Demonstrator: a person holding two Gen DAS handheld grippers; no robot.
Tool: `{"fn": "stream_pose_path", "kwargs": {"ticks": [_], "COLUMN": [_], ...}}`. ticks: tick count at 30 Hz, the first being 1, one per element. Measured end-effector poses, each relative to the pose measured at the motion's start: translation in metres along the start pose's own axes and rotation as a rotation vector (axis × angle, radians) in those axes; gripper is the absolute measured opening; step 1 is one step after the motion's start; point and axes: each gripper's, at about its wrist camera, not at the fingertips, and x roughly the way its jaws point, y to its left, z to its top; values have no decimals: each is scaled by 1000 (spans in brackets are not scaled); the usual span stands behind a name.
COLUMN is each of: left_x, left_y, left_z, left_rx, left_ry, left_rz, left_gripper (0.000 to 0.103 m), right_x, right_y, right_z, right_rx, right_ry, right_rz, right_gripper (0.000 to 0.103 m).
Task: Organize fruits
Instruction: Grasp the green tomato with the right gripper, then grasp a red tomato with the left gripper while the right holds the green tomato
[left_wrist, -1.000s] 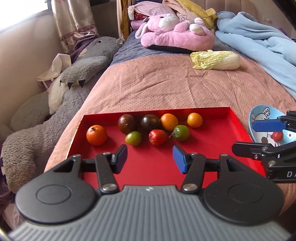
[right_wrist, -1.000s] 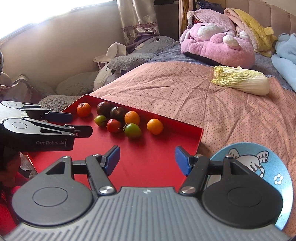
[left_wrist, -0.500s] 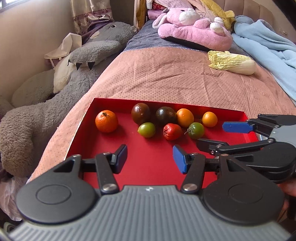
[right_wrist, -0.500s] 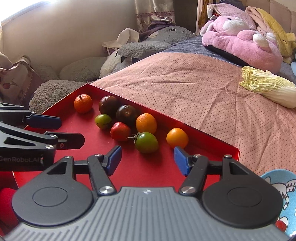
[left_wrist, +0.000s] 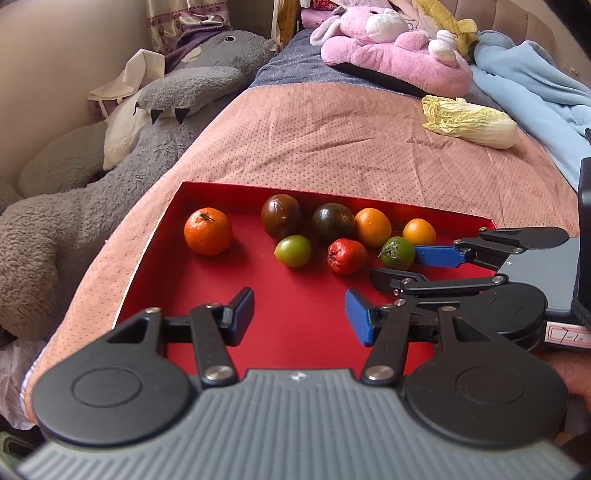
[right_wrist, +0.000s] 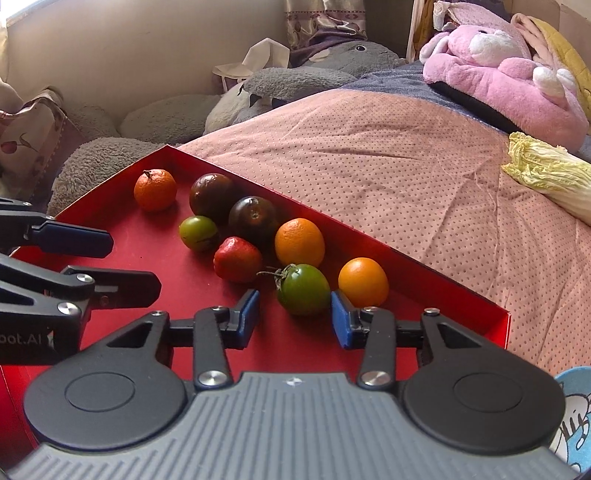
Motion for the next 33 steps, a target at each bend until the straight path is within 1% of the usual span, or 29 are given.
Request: {"fn": "stream_pose_path", "kwargs": {"ticks": [3, 8, 12, 15, 21, 27, 28, 29, 30, 31, 33], "left_x": [2, 8, 14, 23, 46, 58, 59, 60, 60, 61, 61], "left_y": [0, -3, -12, -22, -38, -43, -45, -46, -48, -50, -51], "left_z": [1, 2, 5, 7, 12, 18, 19, 20, 20, 20, 20], "left_rx": [-7, -4, 16, 43, 80, 75, 75, 81, 87, 93, 95], "left_ry": [5, 10, 10, 17, 41, 52, 50, 48, 47, 47, 46], "left_rz": [-1, -11, -32, -45, -22, 6, 11, 10, 12, 15, 18], "left_gripper": [57, 57, 57, 57, 57, 56, 53, 43, 39, 37, 37], "right_x": [1, -6, -27, -44, -69, -79, -80, -82, -84, -86, -89], "right_y": [-7, -11, -15, -22, -36, -43, -44, -44, -44, -44, -45], "right_z": [-1, -6, -14, -24, -44, -54, -54, -54, -55, -55, -57], "right_rx": [23, 27, 35, 67, 129, 161, 163, 165, 166, 167, 170], "right_ry": [-6, -11, -36, -45, -46, -47, -48, -49, -51, -53, -58], "right_rz": [-1, 12, 17, 18, 15, 10, 10, 9, 9, 9, 9], "right_gripper": [36, 36, 36, 36, 36, 36, 36, 36, 36, 36, 36]}}
